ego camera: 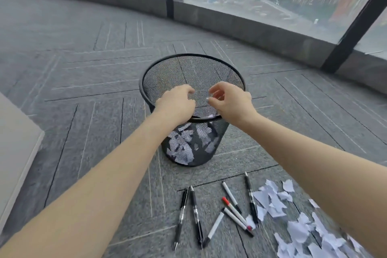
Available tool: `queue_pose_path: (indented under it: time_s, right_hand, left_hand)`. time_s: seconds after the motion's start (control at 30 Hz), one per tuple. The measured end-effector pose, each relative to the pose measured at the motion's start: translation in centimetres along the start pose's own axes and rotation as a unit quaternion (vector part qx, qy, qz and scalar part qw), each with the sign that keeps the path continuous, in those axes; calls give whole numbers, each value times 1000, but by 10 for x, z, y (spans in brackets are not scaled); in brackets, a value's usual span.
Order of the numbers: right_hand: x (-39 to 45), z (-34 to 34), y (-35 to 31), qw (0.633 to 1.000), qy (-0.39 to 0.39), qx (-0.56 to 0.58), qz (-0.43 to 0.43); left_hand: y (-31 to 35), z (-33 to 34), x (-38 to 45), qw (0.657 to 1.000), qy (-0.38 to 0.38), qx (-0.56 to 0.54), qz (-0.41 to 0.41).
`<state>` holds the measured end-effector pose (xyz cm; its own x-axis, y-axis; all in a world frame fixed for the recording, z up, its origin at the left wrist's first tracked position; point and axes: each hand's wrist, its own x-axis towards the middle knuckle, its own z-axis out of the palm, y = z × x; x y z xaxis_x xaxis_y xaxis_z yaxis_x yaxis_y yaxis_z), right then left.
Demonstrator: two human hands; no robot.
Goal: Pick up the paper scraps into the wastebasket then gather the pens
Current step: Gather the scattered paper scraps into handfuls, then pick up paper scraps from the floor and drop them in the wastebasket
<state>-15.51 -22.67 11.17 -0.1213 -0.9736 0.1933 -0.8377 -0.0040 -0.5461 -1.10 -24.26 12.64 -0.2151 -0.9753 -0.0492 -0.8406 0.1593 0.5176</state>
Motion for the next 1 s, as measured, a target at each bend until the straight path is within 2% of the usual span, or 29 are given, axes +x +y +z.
queue_pose_path:
  time_s: [0.1,0.2,0.27,0.33,0.4,0.43,0.5,0.6,0.67,0.77,0.87,1.0]
  right_hand:
    - [-6,-2,8,999,33,27,7]
    - [-22,-6,16,987,80,135,17]
    - [-42,-12,25,968,152,199,31]
    - [-68,-13,45,950,221,213,55]
    - [-101,-7,78,944,231,207,117]
    - [-121,-1,98,945,203,198,161]
    - [-169,11,136,952,90,156,249]
    - [-248,26,174,947,-88,56,303]
    - [-289,28,184,931,-178,14,318]
    - [-322,28,187,919,-224,-15,326]
    - [-334,34,185,924,-196,-19,327]
    - [-341,47,179,925,-144,-1,352]
  left_hand:
    - [7,8,-5,994,70,-71,38]
    - [21,19,-12,975,162,-117,99]
    - [33,30,-22,956,206,-134,158]
    - [43,46,-34,938,221,-143,225]
    - [50,74,-45,927,182,-127,303]
    - [52,91,-51,923,135,-109,343]
    - [50,132,-61,925,1,-57,375]
    - [33,193,-72,932,-191,53,302]
    - [21,224,-82,923,-260,122,256]
    - [13,250,-95,917,-276,200,205]
    - [15,266,-101,901,-223,285,240]
    - [26,281,-101,904,-214,288,231]
